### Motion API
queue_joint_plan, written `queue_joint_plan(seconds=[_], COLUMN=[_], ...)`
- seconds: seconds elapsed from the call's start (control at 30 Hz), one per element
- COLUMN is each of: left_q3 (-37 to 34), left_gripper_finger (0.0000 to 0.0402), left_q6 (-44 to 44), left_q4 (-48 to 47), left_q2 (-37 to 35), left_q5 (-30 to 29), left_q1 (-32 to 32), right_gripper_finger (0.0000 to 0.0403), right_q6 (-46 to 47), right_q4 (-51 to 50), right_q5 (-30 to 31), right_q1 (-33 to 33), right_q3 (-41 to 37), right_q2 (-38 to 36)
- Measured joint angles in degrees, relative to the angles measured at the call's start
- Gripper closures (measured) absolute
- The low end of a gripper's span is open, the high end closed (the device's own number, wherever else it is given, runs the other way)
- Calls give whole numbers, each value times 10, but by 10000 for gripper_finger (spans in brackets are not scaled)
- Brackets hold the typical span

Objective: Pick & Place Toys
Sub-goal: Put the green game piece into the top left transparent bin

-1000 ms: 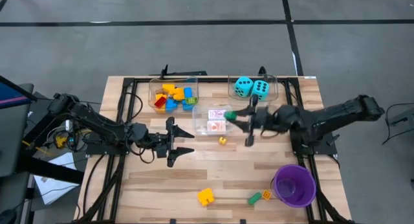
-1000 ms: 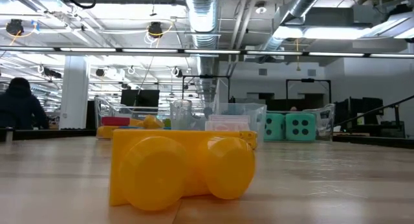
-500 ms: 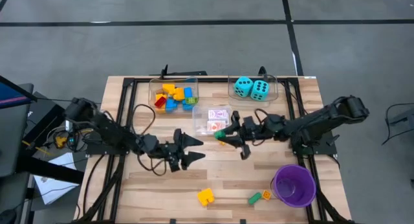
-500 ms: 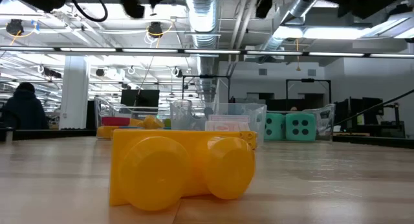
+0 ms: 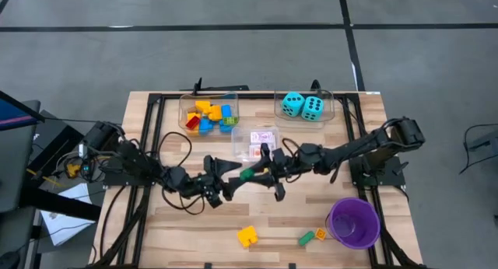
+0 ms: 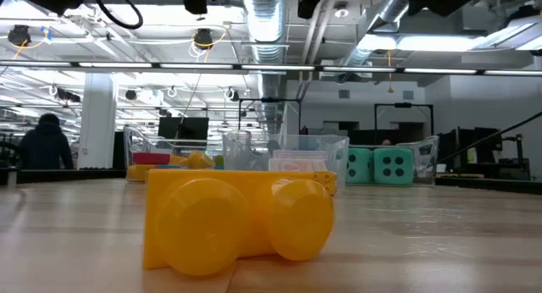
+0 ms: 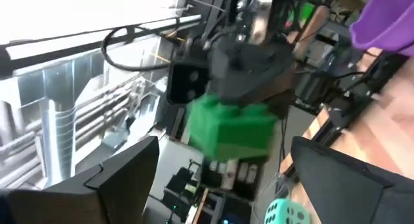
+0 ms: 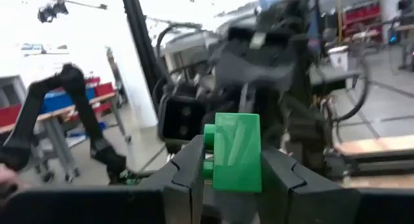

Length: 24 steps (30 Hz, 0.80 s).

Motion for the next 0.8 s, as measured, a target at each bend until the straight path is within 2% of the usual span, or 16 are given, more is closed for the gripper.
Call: queue_joint_plan(seconds=[0.3,0.8], left_q3=[0,0], left_gripper_finger=[64,162], left_q6=[15,-3], left_q4=[0,0], left_q2=[0,0], left_q5=[0,-5], left_q1=[-7,-9], right_gripper_finger=[312,309], right_q6=[0,0], right_q4=[0,11], right_q5=[2,2], right_q1=[0,-3], right_q3=[18,20], right_q2=[30,30])
